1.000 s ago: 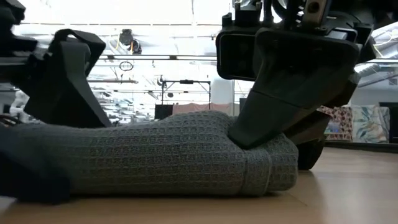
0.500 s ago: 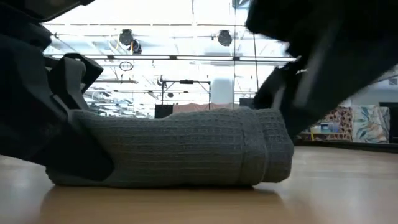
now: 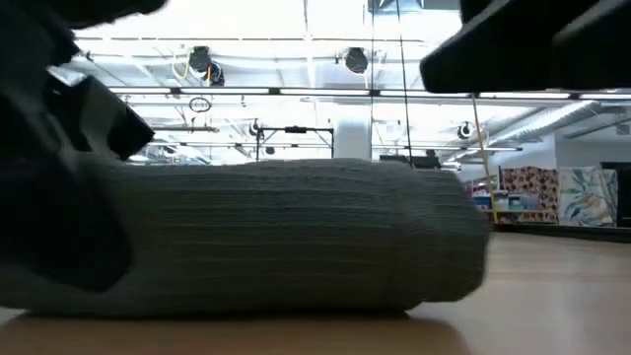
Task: Roll towel into tight, uniform cylinder
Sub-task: Roll the towel
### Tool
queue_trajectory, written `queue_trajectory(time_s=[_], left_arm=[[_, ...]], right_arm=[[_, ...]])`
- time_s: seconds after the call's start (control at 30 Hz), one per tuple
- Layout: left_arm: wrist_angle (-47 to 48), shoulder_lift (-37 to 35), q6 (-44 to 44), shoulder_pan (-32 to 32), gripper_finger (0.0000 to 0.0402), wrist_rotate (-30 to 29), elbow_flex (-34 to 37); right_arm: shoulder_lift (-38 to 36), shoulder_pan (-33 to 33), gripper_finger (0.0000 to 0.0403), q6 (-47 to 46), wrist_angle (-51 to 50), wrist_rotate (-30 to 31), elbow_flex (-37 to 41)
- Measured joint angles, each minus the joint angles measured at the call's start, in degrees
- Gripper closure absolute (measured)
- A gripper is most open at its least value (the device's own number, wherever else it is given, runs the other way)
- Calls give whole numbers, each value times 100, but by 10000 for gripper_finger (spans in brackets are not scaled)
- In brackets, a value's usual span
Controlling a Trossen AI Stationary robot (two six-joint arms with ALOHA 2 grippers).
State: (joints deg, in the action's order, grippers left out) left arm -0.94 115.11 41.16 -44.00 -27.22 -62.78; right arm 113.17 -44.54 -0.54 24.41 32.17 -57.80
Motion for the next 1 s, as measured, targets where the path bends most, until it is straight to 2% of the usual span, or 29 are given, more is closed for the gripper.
queue_trajectory(time_s=[0.2,0.4,0.53,0.67,0.77,1.0], left_arm=[[-85,-11,357,238,363,320,38],[-149,-37,504,397,363,626,149],[-154,-37,519,449,363,730,204],[-246,-37,640,453,363,735,298],[-243,-33,654,453,363,735,318],[-264,-22,654,455,363,735,328]], right_arm=[[485,-8,188,149,272,269,-2],[821,-19,188,608,707,788,-2],[865,0,188,1035,978,840,-11],[867,118,188,1032,1042,863,-11],[867,281,188,635,886,727,-11],[869,628,195,-151,667,-179,-11]])
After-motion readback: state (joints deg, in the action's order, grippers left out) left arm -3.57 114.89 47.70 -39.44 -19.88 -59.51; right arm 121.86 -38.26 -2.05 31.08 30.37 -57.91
